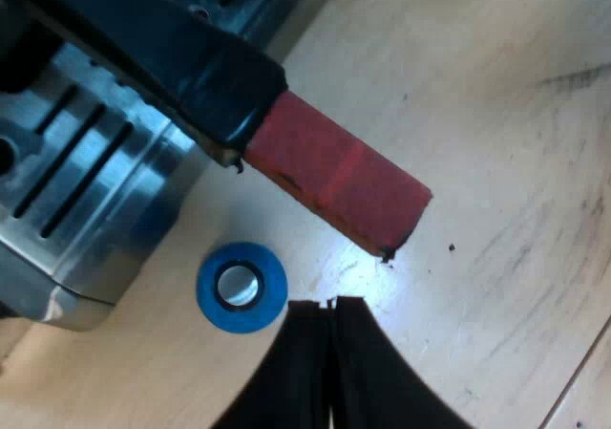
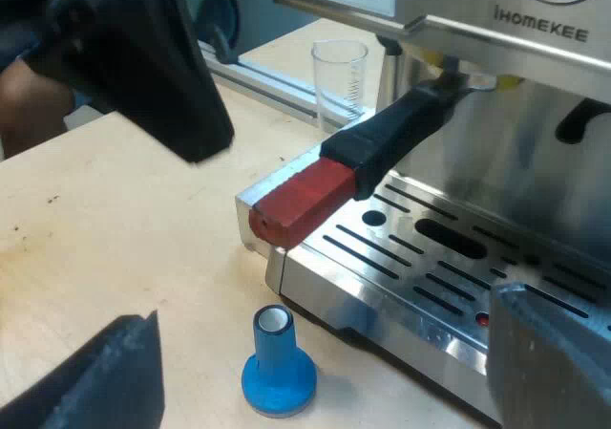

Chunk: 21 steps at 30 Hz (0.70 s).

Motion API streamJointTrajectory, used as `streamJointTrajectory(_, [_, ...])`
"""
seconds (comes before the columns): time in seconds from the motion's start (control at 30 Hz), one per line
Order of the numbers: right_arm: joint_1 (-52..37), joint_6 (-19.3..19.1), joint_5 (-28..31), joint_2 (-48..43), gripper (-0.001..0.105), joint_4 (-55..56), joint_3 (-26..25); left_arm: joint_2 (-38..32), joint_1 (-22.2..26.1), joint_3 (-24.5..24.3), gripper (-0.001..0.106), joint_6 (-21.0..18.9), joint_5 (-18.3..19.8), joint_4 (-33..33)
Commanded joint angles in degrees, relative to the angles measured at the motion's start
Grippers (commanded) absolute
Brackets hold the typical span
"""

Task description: Put the handle in the coffee machine

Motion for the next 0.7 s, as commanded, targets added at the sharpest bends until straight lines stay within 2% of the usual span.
streamJointTrajectory(0.03, [-0.5, -0.5, -0.7, -0.5, 0.071, -0.2, -0.7, -3.8, -0.1, -0.5, 0.000, 0.6, -0.6, 0.1])
streamJointTrajectory(0.2, [-2.8, 0.0, -0.8, -0.2, 0.071, 0.1, -2.2, -8.0, -0.1, -0.5, 0.000, 3.1, -0.2, 0.8])
streamJointTrajectory(0.37, [-7.5, 0.1, -7.8, -0.2, 0.071, 7.7, -6.0, -10.4, 0.4, -0.5, 0.000, 5.9, -0.1, 1.6])
streamJointTrajectory(0.43, [-8.5, 0.6, -8.8, -0.2, 0.071, 9.4, -6.8, -11.6, 2.0, -0.5, 0.000, 5.9, -0.1, 1.5])
streamJointTrajectory(0.47, [-8.7, 0.7, -8.8, -0.2, 0.071, 9.7, -7.0, -12.3, 4.6, -0.5, 0.000, 7.3, 0.4, 1.5])
streamJointTrajectory(0.53, [-8.7, 0.8, -8.9, -0.2, 0.071, 10.0, -7.2, -12.4, 5.8, -0.5, 0.000, 8.2, 1.7, 1.5])
streamJointTrajectory(0.6, [-11.0, 1.2, -9.8, -0.2, 0.071, 12.7, -8.8, -12.4, 11.5, -0.5, 0.000, 8.9, 5.7, 1.5])
streamJointTrajectory(0.63, [-16.1, 1.2, -15.8, -0.2, 0.071, 17.9, -11.7, -12.4, 13.1, -0.5, 0.000, 8.9, 6.8, 1.5])
streamJointTrajectory(0.7, [-17.6, 1.2, -16.5, -0.2, 0.071, 19.2, -12.3, -12.4, 14.9, -0.5, 0.005, 8.3, 7.9, 1.5])
